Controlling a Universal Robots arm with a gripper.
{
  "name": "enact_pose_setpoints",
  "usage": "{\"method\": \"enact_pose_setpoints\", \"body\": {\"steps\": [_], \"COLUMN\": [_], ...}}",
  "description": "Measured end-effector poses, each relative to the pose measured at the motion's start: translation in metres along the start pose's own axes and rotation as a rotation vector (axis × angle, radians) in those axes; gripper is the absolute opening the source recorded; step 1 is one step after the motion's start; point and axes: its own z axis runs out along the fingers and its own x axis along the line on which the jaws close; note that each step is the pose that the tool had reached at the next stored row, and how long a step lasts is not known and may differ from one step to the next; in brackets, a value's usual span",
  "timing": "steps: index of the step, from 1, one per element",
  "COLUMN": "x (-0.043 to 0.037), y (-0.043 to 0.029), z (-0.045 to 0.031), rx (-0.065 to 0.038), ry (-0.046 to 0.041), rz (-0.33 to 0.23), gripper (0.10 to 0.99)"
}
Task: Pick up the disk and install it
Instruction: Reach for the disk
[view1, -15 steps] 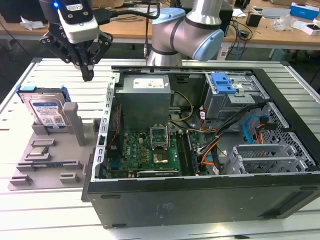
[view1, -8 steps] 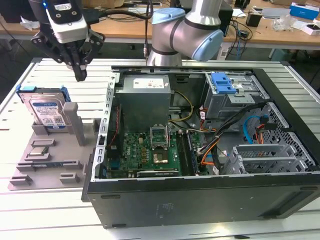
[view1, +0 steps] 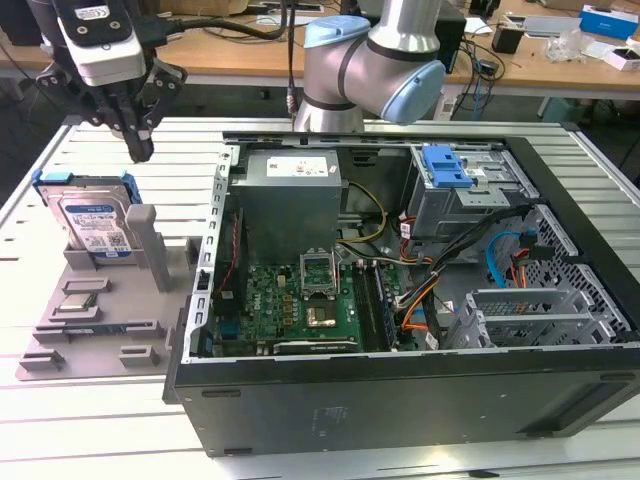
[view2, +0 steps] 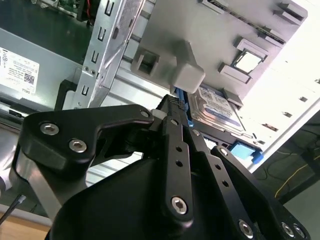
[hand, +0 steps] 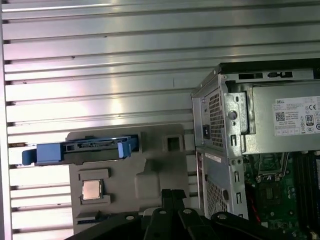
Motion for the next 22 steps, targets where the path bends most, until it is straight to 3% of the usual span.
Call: {"method": "enact_pose_setpoints", "body": {"steps": [22], "x": [0.0497], "y": [-0.0037], "z": [-0.0013], "rx": [0.0], "ry": [0.0], "rz": [0.0], "gripper": [0.106]}}
